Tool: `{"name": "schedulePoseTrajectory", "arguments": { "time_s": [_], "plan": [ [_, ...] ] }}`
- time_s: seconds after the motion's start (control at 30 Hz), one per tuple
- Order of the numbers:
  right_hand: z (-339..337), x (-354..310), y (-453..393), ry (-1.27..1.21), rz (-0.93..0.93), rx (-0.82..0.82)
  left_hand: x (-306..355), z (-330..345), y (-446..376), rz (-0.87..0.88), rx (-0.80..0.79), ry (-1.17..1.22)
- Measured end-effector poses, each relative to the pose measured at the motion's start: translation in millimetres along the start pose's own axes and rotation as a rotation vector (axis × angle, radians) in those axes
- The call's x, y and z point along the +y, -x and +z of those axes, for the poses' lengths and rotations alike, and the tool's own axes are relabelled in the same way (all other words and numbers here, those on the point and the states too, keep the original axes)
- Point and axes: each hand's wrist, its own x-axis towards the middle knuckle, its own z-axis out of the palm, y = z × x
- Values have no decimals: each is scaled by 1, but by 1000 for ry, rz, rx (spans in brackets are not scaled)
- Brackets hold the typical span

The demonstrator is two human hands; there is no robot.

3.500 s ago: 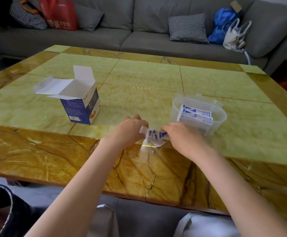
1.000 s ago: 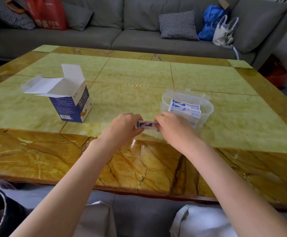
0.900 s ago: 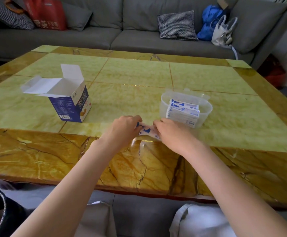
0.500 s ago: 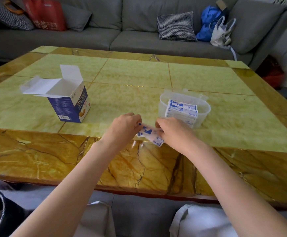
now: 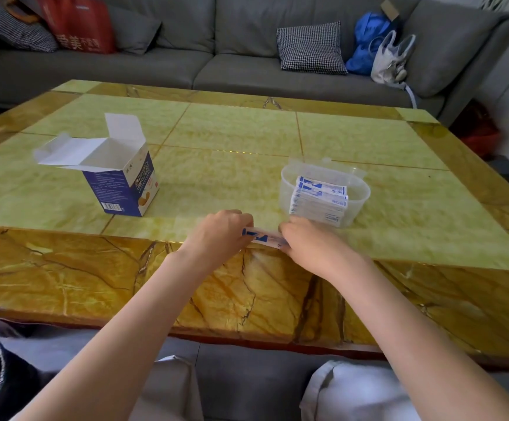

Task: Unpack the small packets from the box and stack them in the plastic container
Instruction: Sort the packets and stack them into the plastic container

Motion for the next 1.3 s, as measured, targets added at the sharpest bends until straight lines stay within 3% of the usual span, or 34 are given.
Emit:
{"name": "schedulePoseTrajectory", "arguments": {
  "time_s": [0.27, 0.4, 0.8, 0.9, 1.1, 1.2, 1.3],
  "plan": [
    [1, 3, 1, -169, 53, -25, -7, -1, -1, -31, -33, 83],
    [-3, 3, 0, -237, 71, 55, -5, -1, -1, -46, -47, 92],
    [-3, 6, 0, -138, 73, -101, 4, -6, -10, -95, -105, 236],
    [-17, 16, 0, -315, 66, 69, 4, -13, -17, -127, 35, 367],
    [-51, 59, -2, -840, 231, 629, 38, -41, -57, -204, 388, 797],
    [-53, 76, -14, -966, 346, 809, 55, -39, -84, -243, 444, 789],
    [-48, 83, -25, -872, 420, 905, 62, -35, -106, -255, 400, 595]
  ]
}}
